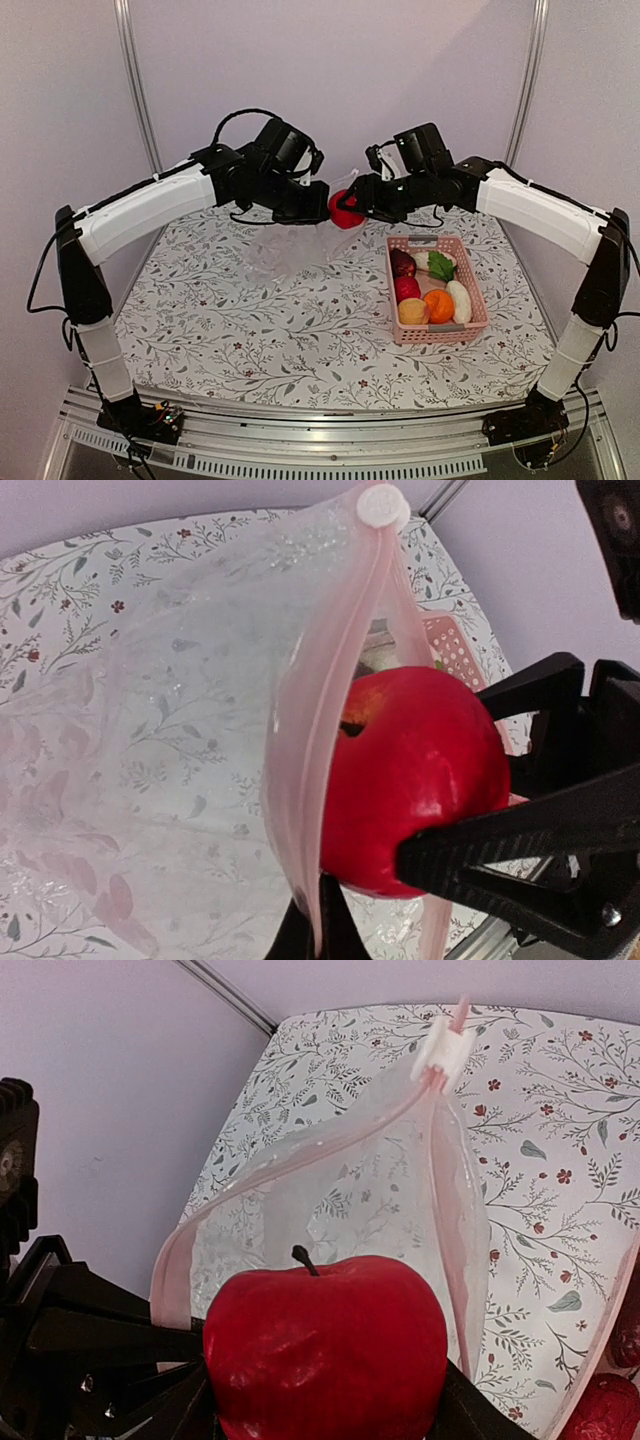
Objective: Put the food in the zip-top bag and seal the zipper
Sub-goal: Place the fake fruit in the zipper food storage bag, then pick up the fake fruit from the bin.
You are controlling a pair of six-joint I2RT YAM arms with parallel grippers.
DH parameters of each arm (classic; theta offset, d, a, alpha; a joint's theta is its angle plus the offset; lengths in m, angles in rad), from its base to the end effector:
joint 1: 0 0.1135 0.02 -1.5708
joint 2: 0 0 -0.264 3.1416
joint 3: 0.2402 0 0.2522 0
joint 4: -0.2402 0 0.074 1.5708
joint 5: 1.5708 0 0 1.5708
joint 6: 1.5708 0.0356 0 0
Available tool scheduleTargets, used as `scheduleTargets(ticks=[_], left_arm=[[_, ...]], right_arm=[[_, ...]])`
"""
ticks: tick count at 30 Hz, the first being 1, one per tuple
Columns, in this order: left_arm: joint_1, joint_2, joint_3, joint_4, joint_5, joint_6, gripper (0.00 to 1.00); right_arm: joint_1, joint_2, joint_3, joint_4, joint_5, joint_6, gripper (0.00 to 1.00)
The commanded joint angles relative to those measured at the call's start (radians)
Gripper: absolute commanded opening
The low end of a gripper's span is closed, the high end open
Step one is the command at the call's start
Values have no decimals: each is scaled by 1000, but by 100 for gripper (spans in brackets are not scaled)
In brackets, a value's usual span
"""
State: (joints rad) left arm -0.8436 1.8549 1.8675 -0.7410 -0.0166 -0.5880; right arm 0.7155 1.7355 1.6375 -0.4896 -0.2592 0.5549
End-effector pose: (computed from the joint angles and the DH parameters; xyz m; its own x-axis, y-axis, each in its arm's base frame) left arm 0.2796 -0.3133 0.3570 -0.7780 0.0399 -0.6270 0.3692 0.8366 -0.4047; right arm 0.2983 0.2714 0.3496 -0.7745 0.0016 -0.6325 -0.4553 0.6928 0.5593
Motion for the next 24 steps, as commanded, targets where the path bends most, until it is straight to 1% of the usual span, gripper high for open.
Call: scheduleTargets(ticks=[1, 2, 3, 4, 5, 9, 12, 15, 17, 21, 24], left_arm=[[7, -17, -2, 61, -16, -9, 0], [8, -19, -3, 57, -22, -13, 0], [8, -21, -6, 56, -27, -15, 0], [9, -24, -10, 53, -31, -15, 0], [11, -26, -13, 46, -38, -17, 0], [30, -28, -29, 4, -51, -22, 0], [51, -40, -43, -33, -63, -7, 0], [80, -69, -39, -100, -101, 28, 0], [101, -94, -24, -164, -131, 56, 0], [132, -138, 28, -303, -162, 98, 0], [141, -157, 69, -385, -190, 124, 0]], right_arm=[[41, 77, 90, -157, 25, -53, 64], [40, 79, 102, -164, 35, -53, 75], [41, 75, 110, -166, 40, -53, 83], [39, 72, 119, -168, 39, -52, 87], [38, 68, 132, -173, 35, -52, 88], [19, 39, 170, -198, -2, -18, 90], [-6, -21, 192, -195, -50, 13, 89], [-44, -106, 186, -201, -34, 21, 87], [-100, -166, 130, -212, -24, 19, 86], [-235, -266, -50, -238, 2, -23, 81], [-297, -318, -179, -240, 37, -68, 78]])
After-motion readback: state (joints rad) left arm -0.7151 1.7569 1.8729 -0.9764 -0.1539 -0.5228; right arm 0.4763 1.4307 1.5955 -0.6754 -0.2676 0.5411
